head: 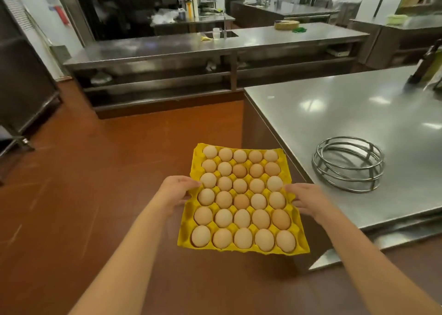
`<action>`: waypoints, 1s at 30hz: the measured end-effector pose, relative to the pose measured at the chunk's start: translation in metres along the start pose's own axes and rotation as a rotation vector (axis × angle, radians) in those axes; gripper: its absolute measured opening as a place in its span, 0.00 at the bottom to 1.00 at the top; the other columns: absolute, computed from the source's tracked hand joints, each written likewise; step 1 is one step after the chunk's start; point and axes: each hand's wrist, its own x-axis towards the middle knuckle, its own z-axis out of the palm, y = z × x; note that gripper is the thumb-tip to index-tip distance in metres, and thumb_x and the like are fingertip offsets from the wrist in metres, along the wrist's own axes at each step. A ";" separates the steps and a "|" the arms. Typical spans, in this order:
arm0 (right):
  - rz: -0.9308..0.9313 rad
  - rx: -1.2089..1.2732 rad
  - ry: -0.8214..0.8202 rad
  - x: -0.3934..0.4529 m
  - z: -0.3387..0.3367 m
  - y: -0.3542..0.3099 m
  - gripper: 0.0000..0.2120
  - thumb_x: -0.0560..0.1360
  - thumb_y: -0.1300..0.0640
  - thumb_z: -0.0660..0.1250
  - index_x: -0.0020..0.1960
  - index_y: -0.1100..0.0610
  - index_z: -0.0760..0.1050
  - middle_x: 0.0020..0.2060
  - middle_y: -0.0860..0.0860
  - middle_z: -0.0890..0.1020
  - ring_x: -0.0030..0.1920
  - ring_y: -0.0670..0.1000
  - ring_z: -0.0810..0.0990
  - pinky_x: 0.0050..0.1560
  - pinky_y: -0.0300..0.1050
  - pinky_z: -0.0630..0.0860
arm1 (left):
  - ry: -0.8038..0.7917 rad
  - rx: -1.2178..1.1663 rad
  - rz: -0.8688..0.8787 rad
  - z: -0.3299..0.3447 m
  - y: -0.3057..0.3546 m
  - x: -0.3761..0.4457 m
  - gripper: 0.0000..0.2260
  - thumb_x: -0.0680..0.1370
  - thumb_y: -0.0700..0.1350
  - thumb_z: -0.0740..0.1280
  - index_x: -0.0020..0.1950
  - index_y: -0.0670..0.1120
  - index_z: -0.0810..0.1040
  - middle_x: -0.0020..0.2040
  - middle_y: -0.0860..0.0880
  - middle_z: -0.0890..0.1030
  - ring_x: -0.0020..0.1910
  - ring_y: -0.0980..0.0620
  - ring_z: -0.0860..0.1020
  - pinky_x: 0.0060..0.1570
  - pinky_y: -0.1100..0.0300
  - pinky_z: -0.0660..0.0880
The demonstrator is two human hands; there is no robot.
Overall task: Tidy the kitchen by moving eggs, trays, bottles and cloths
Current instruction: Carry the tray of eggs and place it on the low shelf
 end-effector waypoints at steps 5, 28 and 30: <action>-0.061 -0.030 0.031 0.024 0.065 -0.020 0.06 0.76 0.52 0.71 0.50 0.52 0.78 0.41 0.50 0.81 0.41 0.49 0.78 0.39 0.43 0.77 | 0.105 0.096 0.047 -0.045 -0.005 0.035 0.10 0.77 0.47 0.74 0.50 0.41 0.84 0.42 0.45 0.78 0.42 0.47 0.75 0.39 0.53 0.72; -0.308 -0.471 -0.051 0.312 0.244 -0.170 0.15 0.71 0.45 0.69 0.41 0.57 0.83 0.39 0.53 0.85 0.42 0.55 0.82 0.45 0.52 0.78 | 0.505 0.180 -0.015 -0.110 0.039 0.288 0.09 0.81 0.45 0.66 0.50 0.39 0.80 0.40 0.48 0.76 0.42 0.48 0.73 0.35 0.59 0.65; -0.337 -0.482 -0.047 0.333 0.252 -0.191 0.15 0.71 0.46 0.69 0.41 0.58 0.83 0.40 0.54 0.85 0.43 0.56 0.82 0.45 0.52 0.79 | 0.534 0.179 -0.019 -0.113 0.051 0.309 0.13 0.81 0.46 0.66 0.57 0.38 0.80 0.49 0.43 0.81 0.49 0.45 0.76 0.40 0.57 0.67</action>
